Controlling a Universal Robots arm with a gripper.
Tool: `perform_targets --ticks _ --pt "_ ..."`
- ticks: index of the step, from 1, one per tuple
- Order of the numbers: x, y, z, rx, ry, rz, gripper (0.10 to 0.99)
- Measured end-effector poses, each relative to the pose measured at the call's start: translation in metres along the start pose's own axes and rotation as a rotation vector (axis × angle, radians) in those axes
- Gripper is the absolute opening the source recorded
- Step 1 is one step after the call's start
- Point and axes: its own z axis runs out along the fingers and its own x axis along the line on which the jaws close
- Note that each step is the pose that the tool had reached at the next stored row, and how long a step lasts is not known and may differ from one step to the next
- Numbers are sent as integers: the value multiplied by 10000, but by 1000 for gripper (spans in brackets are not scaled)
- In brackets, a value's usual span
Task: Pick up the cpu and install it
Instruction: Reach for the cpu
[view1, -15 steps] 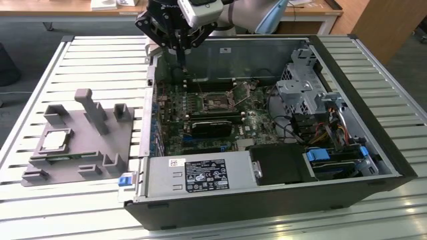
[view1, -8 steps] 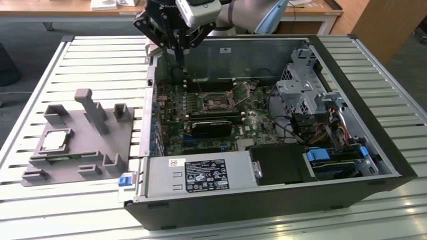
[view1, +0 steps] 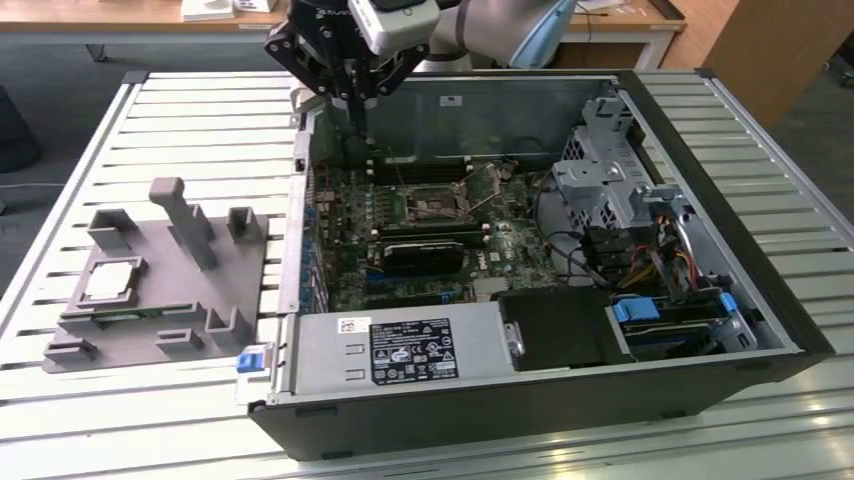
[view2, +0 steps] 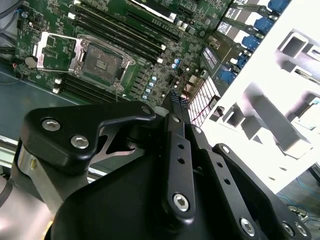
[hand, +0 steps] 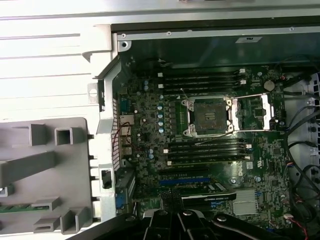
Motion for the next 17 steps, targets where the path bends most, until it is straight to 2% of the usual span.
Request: perform_targets --ticks 17 --pt "37 -3 -1 1 0 0 106"
